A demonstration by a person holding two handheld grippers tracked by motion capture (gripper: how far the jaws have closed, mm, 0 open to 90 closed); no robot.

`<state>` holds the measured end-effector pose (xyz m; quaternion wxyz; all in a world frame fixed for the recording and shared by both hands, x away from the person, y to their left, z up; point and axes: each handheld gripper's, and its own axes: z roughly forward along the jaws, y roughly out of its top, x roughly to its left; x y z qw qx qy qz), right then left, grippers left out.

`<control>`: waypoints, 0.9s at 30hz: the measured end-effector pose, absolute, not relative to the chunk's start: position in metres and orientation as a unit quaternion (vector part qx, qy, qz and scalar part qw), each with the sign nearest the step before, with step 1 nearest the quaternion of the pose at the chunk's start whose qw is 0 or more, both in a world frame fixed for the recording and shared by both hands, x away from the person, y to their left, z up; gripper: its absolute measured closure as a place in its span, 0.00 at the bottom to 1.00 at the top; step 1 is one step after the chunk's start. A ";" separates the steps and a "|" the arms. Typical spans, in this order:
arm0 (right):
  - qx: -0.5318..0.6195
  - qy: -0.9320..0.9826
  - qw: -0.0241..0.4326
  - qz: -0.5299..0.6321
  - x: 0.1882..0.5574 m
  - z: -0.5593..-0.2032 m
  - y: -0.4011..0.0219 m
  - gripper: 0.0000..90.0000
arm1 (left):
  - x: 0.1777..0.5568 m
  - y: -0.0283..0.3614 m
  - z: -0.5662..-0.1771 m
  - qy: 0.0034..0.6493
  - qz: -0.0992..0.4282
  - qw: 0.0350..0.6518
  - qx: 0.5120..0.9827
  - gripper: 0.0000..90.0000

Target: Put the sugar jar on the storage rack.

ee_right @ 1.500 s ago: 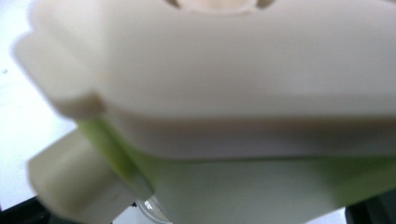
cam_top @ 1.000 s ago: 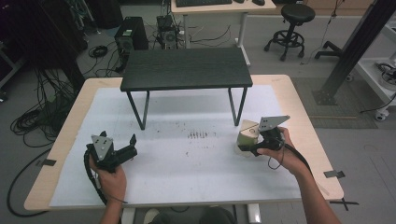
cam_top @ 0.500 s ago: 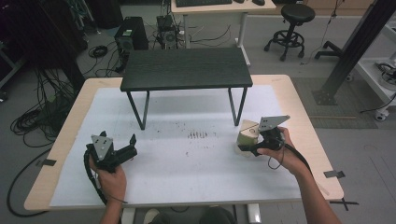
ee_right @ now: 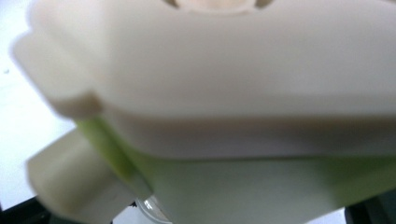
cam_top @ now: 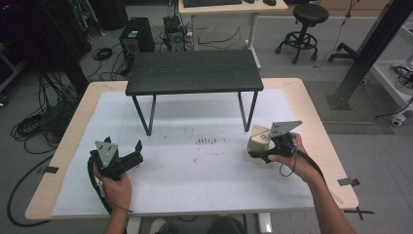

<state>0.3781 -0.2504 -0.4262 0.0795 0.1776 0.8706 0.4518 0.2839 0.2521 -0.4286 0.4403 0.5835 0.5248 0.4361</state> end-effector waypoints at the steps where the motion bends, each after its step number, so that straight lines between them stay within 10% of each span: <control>1: 0.178 0.871 0.079 0.452 0.378 -0.426 -0.250 0.33 | 0.284 0.252 -0.429 0.525 0.436 0.440 0.584 0.00; 27: 0.177 0.873 0.081 0.448 0.378 -0.425 -0.250 0.33 | 0.284 0.252 -0.429 0.526 0.436 0.437 0.586 0.00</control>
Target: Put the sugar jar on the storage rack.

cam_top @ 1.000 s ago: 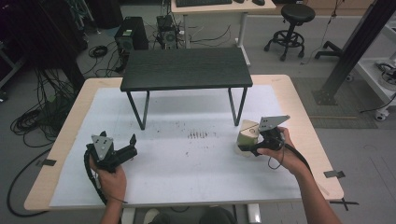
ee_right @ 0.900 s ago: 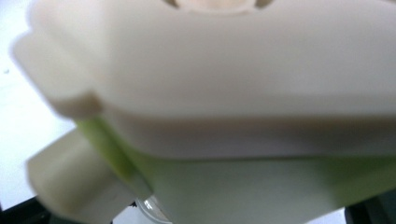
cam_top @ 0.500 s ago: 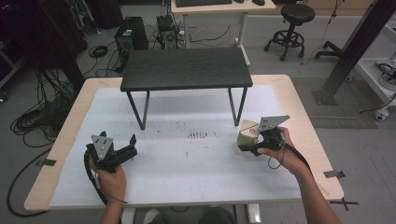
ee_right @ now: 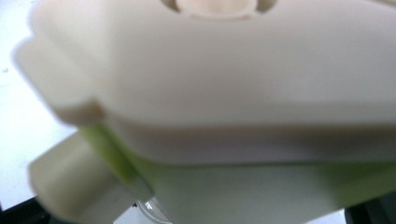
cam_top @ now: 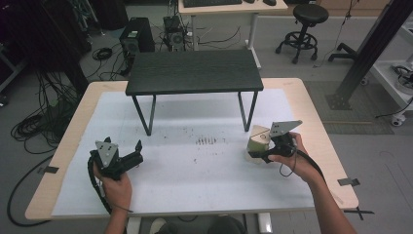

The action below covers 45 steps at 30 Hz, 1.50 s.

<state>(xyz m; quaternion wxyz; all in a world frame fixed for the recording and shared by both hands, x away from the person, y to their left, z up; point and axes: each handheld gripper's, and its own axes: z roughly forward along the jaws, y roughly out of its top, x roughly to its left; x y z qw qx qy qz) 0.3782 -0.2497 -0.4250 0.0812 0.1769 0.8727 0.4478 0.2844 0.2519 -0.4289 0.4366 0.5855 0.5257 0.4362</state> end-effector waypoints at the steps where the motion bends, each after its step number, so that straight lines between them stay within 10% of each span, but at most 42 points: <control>1: 0.177 0.873 0.081 0.447 0.378 -0.425 -0.250 0.33 | 0.284 0.252 -0.429 0.525 0.436 0.436 0.586 0.00; 25: 0.190 0.865 0.088 0.456 0.378 -0.407 -0.253 0.33 | 0.285 0.250 -0.429 0.525 0.435 0.432 0.590 0.00; 45: 0.182 0.863 0.104 0.460 0.366 -0.320 -0.255 0.33 | 0.285 0.250 -0.429 0.521 0.431 0.439 0.591 0.00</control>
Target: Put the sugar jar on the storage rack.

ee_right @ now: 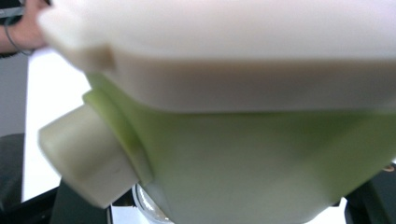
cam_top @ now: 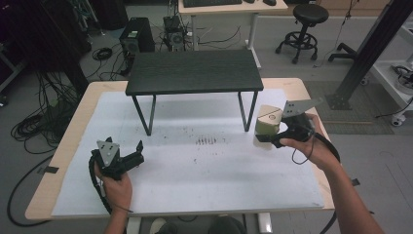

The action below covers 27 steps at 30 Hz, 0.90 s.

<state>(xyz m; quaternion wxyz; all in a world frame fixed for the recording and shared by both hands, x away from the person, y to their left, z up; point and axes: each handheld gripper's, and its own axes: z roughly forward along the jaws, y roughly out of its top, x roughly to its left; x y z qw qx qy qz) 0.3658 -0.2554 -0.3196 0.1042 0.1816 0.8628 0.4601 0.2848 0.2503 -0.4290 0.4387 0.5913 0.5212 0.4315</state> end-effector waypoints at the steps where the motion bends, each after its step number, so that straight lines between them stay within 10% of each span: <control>1: 0.182 0.862 0.104 0.462 0.365 -0.315 -0.255 0.33 | 0.285 0.250 -0.429 0.520 0.432 0.440 0.591 0.00; 27: 0.167 0.851 0.126 0.482 0.374 -0.200 -0.225 0.33 | 0.283 0.251 -0.428 0.518 0.431 0.449 0.587 0.00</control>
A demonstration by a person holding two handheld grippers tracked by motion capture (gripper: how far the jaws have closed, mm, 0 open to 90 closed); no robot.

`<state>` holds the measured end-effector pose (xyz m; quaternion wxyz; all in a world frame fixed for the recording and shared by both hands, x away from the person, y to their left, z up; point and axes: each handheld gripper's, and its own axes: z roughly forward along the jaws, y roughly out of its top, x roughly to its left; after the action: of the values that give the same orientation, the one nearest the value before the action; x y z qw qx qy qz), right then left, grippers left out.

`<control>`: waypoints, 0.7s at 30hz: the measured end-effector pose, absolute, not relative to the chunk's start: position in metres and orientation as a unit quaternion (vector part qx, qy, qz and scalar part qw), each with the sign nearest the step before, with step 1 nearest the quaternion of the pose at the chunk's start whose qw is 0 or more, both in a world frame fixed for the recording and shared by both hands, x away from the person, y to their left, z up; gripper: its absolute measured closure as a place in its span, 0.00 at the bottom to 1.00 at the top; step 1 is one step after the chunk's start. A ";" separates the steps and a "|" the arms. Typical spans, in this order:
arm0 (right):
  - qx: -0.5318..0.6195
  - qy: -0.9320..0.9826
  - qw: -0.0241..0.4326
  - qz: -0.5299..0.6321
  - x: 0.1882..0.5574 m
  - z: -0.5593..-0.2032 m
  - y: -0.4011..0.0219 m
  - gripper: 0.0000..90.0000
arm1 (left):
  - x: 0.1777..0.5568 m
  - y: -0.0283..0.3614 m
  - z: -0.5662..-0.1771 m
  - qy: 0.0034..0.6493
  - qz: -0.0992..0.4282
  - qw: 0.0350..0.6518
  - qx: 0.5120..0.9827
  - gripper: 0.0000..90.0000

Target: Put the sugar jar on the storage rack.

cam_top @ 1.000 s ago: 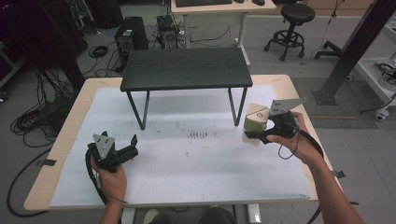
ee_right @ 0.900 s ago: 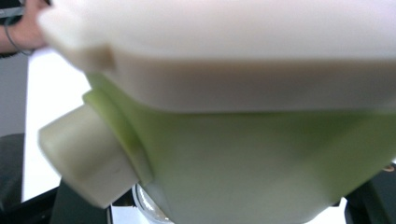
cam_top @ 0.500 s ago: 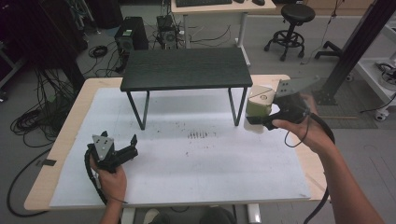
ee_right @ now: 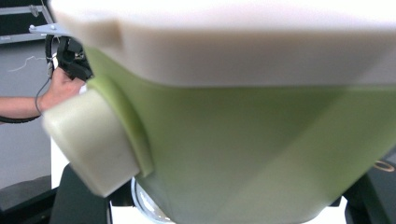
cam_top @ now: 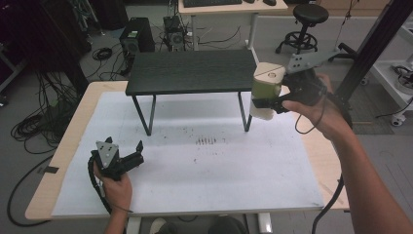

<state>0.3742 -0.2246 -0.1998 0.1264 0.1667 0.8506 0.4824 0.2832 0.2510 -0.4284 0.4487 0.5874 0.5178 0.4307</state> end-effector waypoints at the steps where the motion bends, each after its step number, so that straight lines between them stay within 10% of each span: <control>1: 0.165 0.851 0.127 0.482 0.376 -0.197 -0.222 0.33 | 0.283 0.251 -0.428 0.518 0.431 0.449 0.587 0.00; 21: 0.147 0.848 0.128 0.494 0.412 -0.161 -0.166 0.33 | 0.282 0.251 -0.428 0.518 0.431 0.449 0.587 0.00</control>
<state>0.4122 -0.1663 -0.1605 0.1275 0.1468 0.8477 0.4936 0.2824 0.2514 -0.4282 0.4488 0.5872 0.5180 0.4306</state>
